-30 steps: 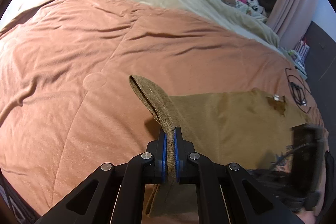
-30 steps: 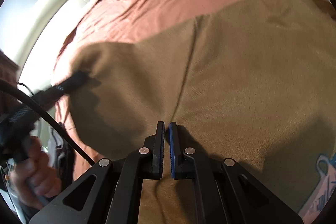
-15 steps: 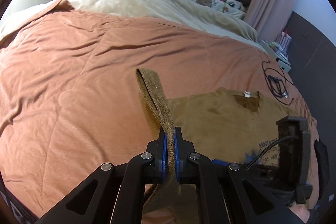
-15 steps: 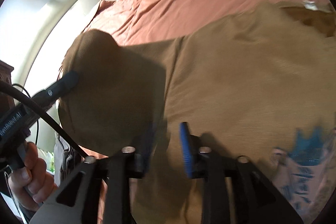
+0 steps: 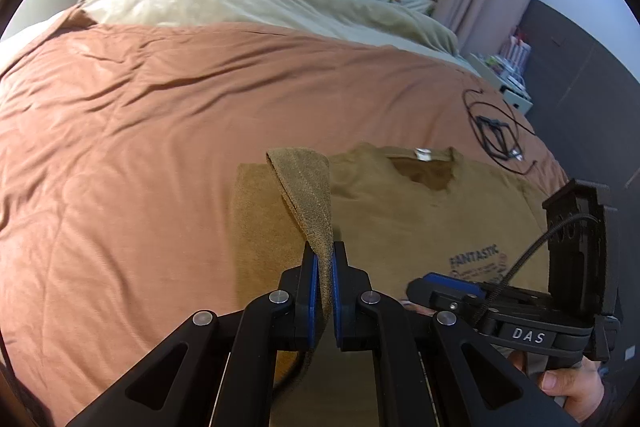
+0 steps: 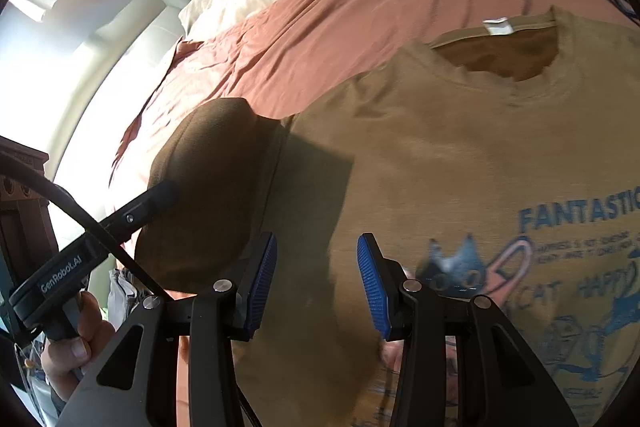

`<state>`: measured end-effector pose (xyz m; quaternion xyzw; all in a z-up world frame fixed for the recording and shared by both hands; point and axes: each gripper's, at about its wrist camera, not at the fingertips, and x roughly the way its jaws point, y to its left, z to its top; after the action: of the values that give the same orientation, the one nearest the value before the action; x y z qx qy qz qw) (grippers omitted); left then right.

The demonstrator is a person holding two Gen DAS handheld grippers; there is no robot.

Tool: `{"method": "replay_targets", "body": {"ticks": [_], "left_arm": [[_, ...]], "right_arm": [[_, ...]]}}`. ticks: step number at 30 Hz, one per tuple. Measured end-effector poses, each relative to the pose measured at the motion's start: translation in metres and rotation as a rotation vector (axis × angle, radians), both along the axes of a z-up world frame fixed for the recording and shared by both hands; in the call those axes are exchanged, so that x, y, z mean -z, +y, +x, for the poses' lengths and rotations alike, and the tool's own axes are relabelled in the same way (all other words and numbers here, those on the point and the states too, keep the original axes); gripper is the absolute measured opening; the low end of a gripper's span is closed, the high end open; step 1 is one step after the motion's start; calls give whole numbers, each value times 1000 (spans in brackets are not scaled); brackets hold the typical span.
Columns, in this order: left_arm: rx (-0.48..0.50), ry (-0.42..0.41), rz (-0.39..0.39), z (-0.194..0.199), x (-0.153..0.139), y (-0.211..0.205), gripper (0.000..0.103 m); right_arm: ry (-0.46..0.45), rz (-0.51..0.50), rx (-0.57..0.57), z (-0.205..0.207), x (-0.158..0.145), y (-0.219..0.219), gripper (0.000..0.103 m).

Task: Fold small clothes
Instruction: 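Fold the lifted side over toward the shirt center, open the left gripper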

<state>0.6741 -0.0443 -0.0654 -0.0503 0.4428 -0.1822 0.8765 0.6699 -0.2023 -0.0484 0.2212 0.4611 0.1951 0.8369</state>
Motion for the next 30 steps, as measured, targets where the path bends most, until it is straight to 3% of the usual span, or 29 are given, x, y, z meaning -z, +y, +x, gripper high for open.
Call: {"method": "replay_targets", "body": {"ticks": [2,3,4,6,7,18,24,30], "left_arm": [[40,3,-32,-2,0,-10,7],[53,7,-24,-3,0,-16,13],[64,14,-12,-4,1,-21,26],[76,11,0,-6,3,-24,46],[74,1,8,-7,3,-24,48],[-39,76,91,6,43,20,45],[-55,113,113,14,70,32,42],[-62,128,114,26,87,38,42]], "right_arm": [[-1,4,13,-4,-2,-9,40],[-1,6,18,-8,-3,-14,40],[-1,4,23,-11,-4,-18,40],[0,-1,32,-14,-5,-23,59],[-3,1,36,-15,-6,-23,61],[13,10,9,7,13,-10,61],[85,10,30,29,38,-5,42],[101,31,77,45,48,-6,34]]}}
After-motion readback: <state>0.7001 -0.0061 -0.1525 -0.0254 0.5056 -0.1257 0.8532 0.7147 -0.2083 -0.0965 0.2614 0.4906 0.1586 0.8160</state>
